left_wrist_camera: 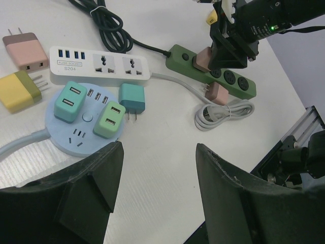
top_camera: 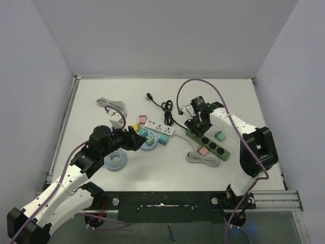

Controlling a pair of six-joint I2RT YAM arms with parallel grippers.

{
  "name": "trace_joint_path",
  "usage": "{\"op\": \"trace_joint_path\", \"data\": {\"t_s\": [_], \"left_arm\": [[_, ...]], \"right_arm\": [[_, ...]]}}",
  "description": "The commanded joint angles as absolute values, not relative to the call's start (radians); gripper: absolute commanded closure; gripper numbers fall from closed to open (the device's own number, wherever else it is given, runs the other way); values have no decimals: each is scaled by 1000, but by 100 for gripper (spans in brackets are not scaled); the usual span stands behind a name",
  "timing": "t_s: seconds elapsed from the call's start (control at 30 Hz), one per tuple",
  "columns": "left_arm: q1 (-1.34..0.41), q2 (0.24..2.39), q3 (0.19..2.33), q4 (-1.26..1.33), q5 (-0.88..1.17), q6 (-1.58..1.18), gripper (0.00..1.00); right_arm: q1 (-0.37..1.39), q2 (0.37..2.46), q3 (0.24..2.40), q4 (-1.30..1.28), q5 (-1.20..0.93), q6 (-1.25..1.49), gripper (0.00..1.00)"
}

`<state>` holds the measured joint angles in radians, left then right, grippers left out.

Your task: Insert the plug

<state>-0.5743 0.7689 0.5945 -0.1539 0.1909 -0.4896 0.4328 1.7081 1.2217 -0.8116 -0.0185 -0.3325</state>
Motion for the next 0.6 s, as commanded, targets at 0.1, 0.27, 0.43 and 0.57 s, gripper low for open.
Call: {"op": "trace_joint_path", "data": {"t_s": [0.1,0.27,0.43,0.57], "left_arm": [[-572,770,610,-103,193,-485,42],[-572,767,608,-106,187,-485,42],[-572,768,608,-106,183,-485,42],[-572,770,609,-107,183,-485,42]], "right_arm": [[389,1913,1148,-716,9,-362,100],[369,2000,1139,-709,10,-354,100],[374,2036,1149,-705,44,-333,100],[393,1991,1146,-695,46,-323,100]]}}
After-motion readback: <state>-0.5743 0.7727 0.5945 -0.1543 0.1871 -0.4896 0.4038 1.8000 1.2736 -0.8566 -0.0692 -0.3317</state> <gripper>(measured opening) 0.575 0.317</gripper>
